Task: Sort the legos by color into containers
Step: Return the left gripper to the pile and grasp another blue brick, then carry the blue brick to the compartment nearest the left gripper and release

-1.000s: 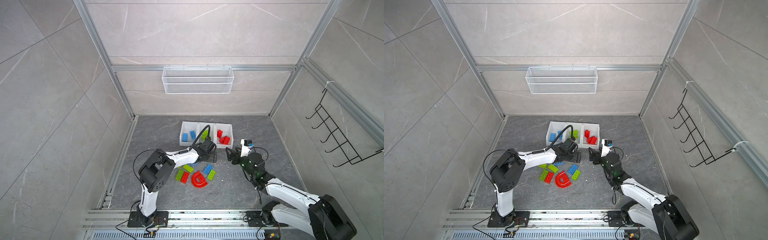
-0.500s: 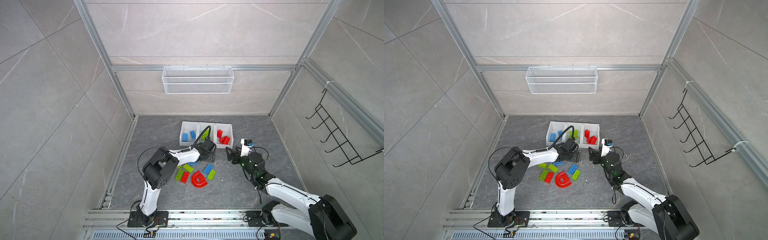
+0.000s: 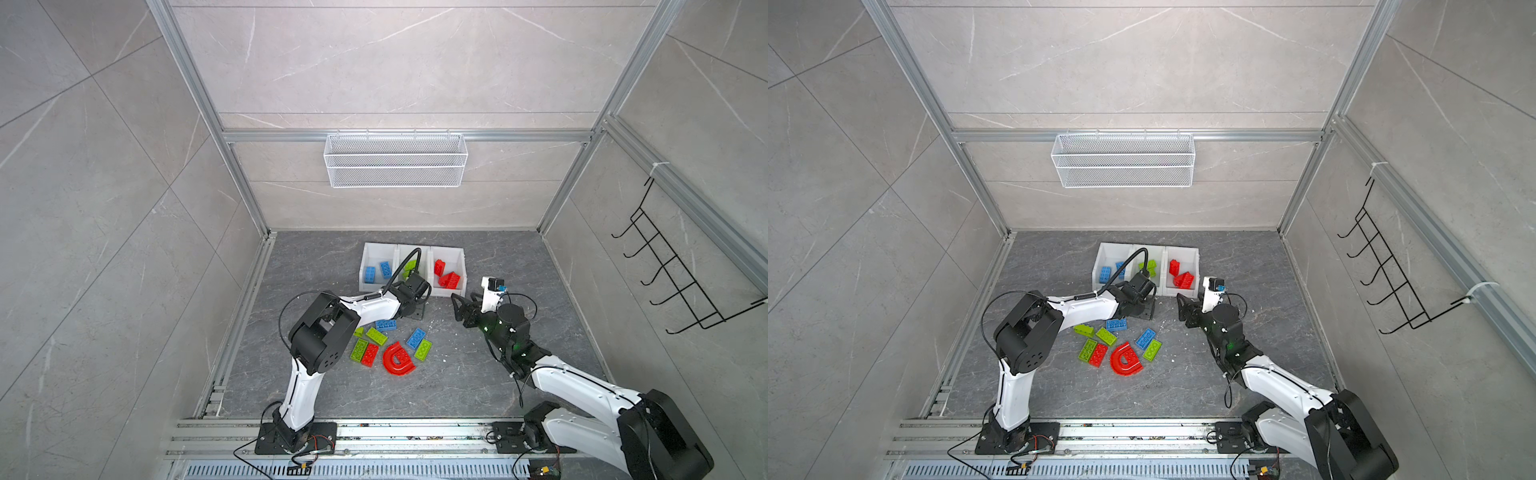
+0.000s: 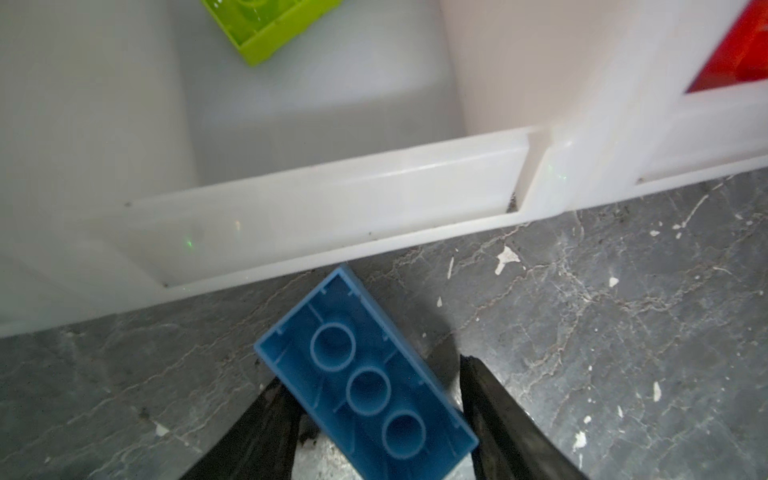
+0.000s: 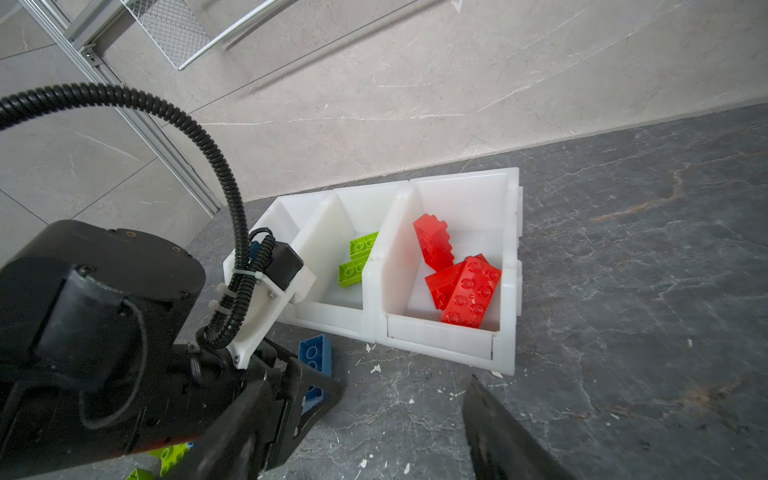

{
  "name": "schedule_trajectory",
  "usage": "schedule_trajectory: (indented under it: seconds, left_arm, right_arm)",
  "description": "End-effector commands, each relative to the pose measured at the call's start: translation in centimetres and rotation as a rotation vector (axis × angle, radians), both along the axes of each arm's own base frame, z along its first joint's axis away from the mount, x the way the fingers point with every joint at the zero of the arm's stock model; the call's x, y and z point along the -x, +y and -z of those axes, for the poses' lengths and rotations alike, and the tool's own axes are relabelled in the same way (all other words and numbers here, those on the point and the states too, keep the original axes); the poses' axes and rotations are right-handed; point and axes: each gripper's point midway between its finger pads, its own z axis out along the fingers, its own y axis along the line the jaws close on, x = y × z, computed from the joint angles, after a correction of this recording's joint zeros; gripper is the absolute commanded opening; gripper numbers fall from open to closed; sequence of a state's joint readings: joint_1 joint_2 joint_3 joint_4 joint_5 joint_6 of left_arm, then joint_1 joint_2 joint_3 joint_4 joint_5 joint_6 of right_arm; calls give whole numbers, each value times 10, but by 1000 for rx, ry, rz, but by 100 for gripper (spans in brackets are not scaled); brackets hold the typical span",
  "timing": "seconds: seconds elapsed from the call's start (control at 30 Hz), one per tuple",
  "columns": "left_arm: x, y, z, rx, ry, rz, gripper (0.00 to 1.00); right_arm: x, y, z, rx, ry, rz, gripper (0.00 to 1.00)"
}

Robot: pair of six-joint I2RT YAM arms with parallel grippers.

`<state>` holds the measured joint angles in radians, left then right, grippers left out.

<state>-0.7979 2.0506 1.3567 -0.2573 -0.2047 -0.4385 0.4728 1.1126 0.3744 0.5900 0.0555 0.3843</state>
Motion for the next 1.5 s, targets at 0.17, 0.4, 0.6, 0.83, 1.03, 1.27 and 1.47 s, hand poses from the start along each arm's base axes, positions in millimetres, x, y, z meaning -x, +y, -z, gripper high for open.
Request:
schedule_trajectory:
  seconds: [0.17, 0.4, 0.6, 0.83, 1.03, 1.27, 1.47]
  left_arm:
    - [13, 26, -10, -52, -19, -3, 39]
    - [22, 35, -19, -53, -28, 0, 33]
    - [29, 37, -46, -29, -60, 24, 21]
    - [37, 52, -85, -43, -124, 49, 21]
    - [3, 75, -113, -66, -163, 23, 20]
    - [-48, 82, -127, -42, -184, 42, 21]
    - [-87, 92, -110, -90, -124, 19, 20]
  right_arm:
    - [-2, 6, -9, 10, -14, -20, 75]
    - [-2, 6, -7, 11, -10, -22, 75]
    - [-3, 7, -6, 13, -7, -24, 75]
    - [-2, 7, -6, 12, -8, -25, 75]
    - [-3, 8, -6, 10, -5, -30, 75]
    - [-2, 9, -8, 9, -9, -35, 75]
    - [-1, 9, -10, 8, -14, -37, 75]
